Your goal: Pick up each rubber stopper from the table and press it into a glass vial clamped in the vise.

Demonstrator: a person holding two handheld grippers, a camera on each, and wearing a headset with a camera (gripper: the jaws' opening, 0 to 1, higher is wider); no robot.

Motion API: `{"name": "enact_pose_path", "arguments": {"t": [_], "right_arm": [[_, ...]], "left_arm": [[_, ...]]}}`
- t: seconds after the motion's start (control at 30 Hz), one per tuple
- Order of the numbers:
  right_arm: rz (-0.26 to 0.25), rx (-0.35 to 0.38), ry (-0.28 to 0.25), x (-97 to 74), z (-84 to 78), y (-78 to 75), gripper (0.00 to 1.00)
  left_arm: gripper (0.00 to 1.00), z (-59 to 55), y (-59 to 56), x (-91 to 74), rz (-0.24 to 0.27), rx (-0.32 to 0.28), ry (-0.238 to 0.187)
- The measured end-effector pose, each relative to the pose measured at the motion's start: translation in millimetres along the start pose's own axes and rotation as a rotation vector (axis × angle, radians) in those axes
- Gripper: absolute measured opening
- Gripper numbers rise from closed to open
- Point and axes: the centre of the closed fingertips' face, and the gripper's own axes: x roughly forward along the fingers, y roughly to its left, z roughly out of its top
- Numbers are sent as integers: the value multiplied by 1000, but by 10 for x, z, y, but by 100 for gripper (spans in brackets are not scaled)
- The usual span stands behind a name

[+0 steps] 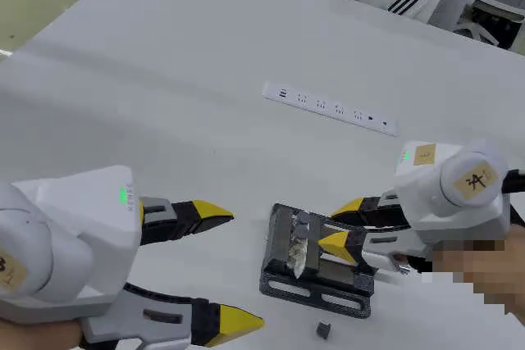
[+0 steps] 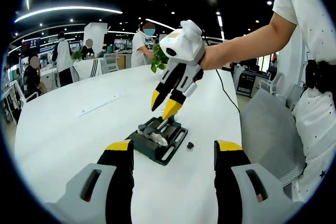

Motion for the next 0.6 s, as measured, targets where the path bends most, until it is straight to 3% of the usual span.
{"name": "enact_pose_path", "arguments": {"t": [0.3, 0.6], "right_arm": [[-6, 41, -68, -192, -40, 45, 29], [-15, 74, -108, -407, -255, 78, 37]], "left_arm": [[58, -14, -22, 45, -16, 33, 36], [56, -50, -53, 161, -48, 70, 75]]}}
